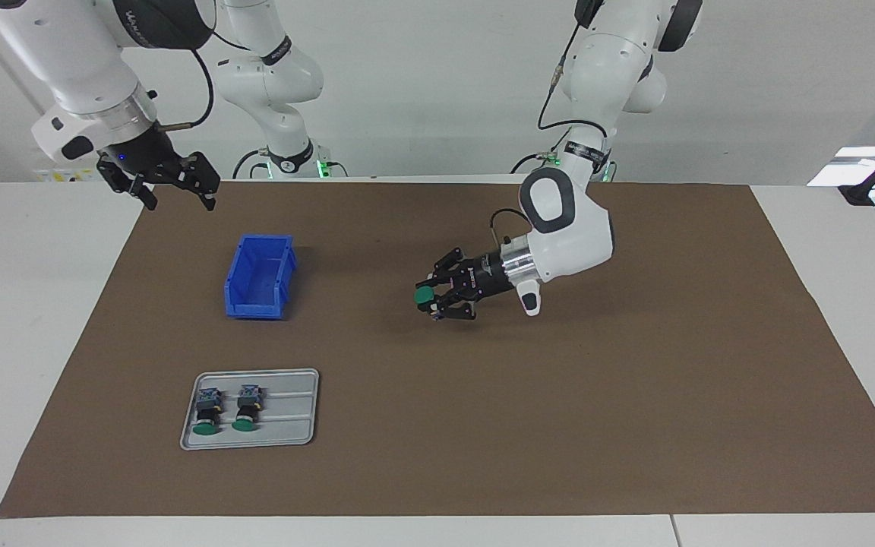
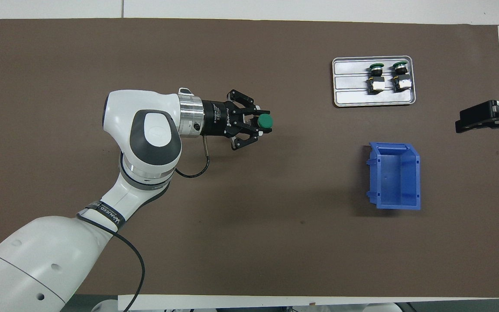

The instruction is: Place and press button with both arms

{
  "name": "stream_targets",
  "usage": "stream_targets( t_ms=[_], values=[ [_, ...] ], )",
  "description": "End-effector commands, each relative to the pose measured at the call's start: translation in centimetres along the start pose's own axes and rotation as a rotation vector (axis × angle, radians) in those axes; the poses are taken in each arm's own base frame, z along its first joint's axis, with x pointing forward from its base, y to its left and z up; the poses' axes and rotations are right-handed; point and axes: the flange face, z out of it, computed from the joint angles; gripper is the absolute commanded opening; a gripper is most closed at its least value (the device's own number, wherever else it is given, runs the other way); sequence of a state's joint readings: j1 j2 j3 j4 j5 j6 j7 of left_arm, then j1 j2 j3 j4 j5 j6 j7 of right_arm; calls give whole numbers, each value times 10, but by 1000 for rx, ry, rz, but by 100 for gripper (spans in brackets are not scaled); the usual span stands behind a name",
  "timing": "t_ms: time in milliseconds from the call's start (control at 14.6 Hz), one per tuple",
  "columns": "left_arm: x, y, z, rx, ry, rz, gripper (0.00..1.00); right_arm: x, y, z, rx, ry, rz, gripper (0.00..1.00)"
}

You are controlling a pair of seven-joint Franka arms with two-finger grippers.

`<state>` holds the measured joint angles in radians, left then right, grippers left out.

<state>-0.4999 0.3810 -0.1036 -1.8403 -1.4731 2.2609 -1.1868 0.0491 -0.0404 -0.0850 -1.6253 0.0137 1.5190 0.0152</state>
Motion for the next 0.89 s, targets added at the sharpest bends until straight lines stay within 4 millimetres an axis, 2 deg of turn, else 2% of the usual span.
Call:
stream_targets(
  t_ms=[0,137,274,343,617,822],
  values=[
    [16,9,-14,17,-112,-41,0,-7,1,0,-11,-6,-23,99],
    [25,9,-11,40,-207,-49,0,-7,1,0,-11,-6,-23,99],
    [41,7,-2,73,-258,20,0,-7,1,0,-11,-6,-21,99],
    [52,9,-4,79,-276,64,0,-7,1,0,-11,-6,-21,99],
    [71,4,-3,49,-236,85,0,-7,1,0,-11,-6,-21,99],
    [95,3,7,31,-248,54,0,-7,1,0,-11,-6,-23,99]
  ],
)
